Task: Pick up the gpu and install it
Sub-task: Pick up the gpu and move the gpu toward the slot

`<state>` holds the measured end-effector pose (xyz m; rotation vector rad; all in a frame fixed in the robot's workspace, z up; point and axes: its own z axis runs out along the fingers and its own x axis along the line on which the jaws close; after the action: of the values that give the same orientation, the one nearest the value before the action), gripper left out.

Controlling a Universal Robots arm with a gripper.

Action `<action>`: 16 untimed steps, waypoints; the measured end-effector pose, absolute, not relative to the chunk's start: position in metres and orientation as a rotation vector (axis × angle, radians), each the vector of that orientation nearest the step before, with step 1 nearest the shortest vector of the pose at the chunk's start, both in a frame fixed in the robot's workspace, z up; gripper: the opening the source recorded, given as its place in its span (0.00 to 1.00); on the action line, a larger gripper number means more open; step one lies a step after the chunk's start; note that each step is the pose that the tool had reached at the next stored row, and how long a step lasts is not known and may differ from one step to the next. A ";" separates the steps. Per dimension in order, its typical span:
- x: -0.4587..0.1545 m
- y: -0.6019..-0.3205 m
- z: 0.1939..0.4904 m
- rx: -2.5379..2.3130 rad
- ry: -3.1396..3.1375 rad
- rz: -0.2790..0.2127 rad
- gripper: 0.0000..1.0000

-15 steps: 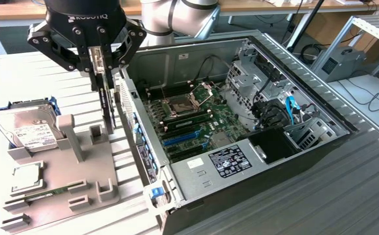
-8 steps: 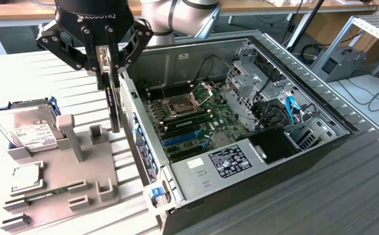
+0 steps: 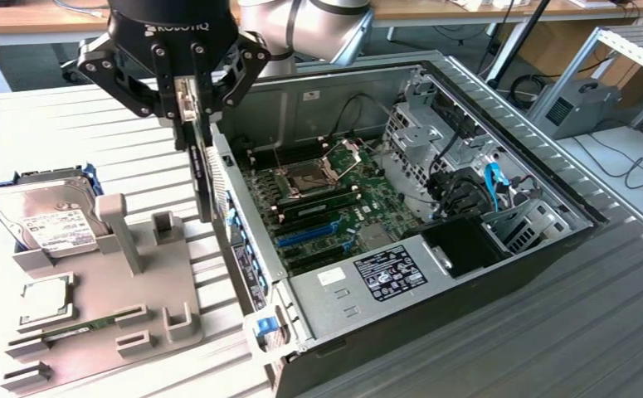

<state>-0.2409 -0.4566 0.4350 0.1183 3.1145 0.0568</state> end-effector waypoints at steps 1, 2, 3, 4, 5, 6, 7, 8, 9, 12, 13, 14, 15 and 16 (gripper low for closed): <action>-0.240 -0.457 0.435 0.118 3.114 0.057 0.26; -0.239 -0.457 0.435 0.118 3.114 0.057 0.26; -0.237 -0.457 0.435 0.118 3.114 0.057 0.26; -0.236 -0.457 0.435 0.118 3.114 0.057 0.26; -0.235 -0.457 0.435 0.118 3.115 0.057 0.26; -0.234 -0.457 0.435 0.118 3.114 0.057 0.26; -0.233 -0.457 0.435 0.118 3.114 0.057 0.26; -0.232 -0.457 0.435 0.118 3.114 0.057 0.26; -0.231 -0.457 0.435 0.118 3.115 0.057 0.26; -0.227 -0.457 0.435 0.118 3.114 0.057 0.26; -0.226 -0.457 0.435 0.118 3.114 0.057 0.26; -0.225 -0.457 0.435 0.118 3.115 0.057 0.26; -0.224 -0.457 0.435 0.118 3.115 0.057 0.26; -0.223 -0.457 0.435 0.118 3.114 0.057 0.26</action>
<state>-0.2228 -0.4566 0.4350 0.1182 3.1145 0.0568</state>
